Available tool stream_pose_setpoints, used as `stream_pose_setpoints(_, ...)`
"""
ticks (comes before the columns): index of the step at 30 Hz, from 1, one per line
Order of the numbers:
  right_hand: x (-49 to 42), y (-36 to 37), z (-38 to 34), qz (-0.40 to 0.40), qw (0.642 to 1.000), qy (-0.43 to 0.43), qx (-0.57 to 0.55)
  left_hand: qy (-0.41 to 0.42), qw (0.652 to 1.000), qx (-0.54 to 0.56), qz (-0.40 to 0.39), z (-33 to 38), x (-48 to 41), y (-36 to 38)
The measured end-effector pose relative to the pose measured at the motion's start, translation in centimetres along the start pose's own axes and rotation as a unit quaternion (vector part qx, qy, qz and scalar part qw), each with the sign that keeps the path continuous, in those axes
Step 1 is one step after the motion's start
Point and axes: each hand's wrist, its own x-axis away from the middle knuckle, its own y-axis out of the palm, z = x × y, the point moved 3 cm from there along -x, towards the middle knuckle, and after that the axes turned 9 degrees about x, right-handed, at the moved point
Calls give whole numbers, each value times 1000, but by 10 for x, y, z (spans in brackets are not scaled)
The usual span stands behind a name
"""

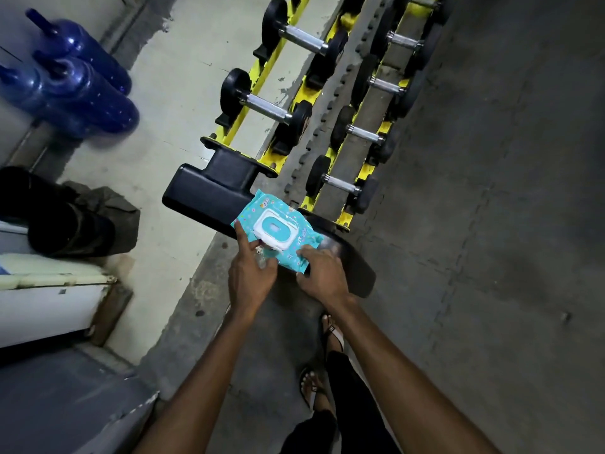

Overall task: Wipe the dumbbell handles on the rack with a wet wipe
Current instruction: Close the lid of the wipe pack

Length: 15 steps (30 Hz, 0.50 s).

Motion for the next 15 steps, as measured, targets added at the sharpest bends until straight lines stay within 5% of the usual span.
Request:
stream_pose_setpoints(6,0,-2,1,-18,1000,-3,15,73,988,-105,-82,18,-22,20)
stream_pose_setpoints(15,0,-3,-2,-26,999,4,31,180,906,-366,-116,10,-39,35)
